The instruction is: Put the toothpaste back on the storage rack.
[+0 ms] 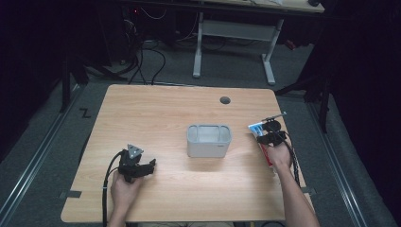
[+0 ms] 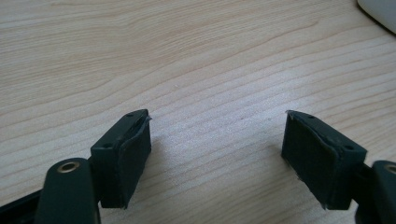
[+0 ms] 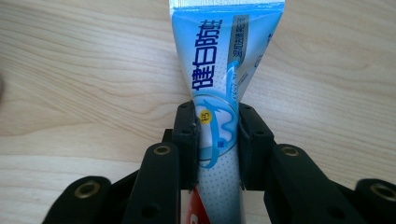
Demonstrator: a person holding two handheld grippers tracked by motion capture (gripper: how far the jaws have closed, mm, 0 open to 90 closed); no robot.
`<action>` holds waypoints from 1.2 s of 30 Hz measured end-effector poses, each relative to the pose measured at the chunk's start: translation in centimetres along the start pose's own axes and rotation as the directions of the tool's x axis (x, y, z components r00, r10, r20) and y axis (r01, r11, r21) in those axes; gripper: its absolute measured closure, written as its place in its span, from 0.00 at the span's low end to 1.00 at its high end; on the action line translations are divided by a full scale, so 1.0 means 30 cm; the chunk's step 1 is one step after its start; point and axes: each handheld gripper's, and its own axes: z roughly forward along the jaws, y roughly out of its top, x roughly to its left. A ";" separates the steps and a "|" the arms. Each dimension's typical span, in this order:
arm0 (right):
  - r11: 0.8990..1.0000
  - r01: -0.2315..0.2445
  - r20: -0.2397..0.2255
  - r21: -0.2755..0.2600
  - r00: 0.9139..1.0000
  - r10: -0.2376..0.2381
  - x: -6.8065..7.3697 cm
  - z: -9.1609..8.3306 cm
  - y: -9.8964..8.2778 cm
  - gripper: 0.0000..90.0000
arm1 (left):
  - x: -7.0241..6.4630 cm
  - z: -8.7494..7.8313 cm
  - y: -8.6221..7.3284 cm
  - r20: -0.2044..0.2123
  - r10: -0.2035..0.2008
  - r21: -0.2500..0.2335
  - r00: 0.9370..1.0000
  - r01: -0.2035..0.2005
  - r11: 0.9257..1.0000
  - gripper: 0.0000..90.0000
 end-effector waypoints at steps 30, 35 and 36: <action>0.964 0.108 -0.155 -0.242 0.977 -0.149 0.091 -0.219 0.005 0.81 | 0.000 0.000 0.000 0.000 0.001 0.000 1.000 -0.001 1.000 0.27; 0.954 0.115 -0.168 -0.276 0.972 -0.166 0.105 -0.251 0.003 0.81 | 0.000 0.000 0.000 0.000 0.001 0.001 1.000 -0.001 1.000 0.26; 0.952 0.117 -0.170 -0.283 0.971 -0.170 0.108 -0.257 0.002 0.81 | 0.000 0.000 0.000 0.000 0.001 0.000 1.000 -0.001 1.000 0.26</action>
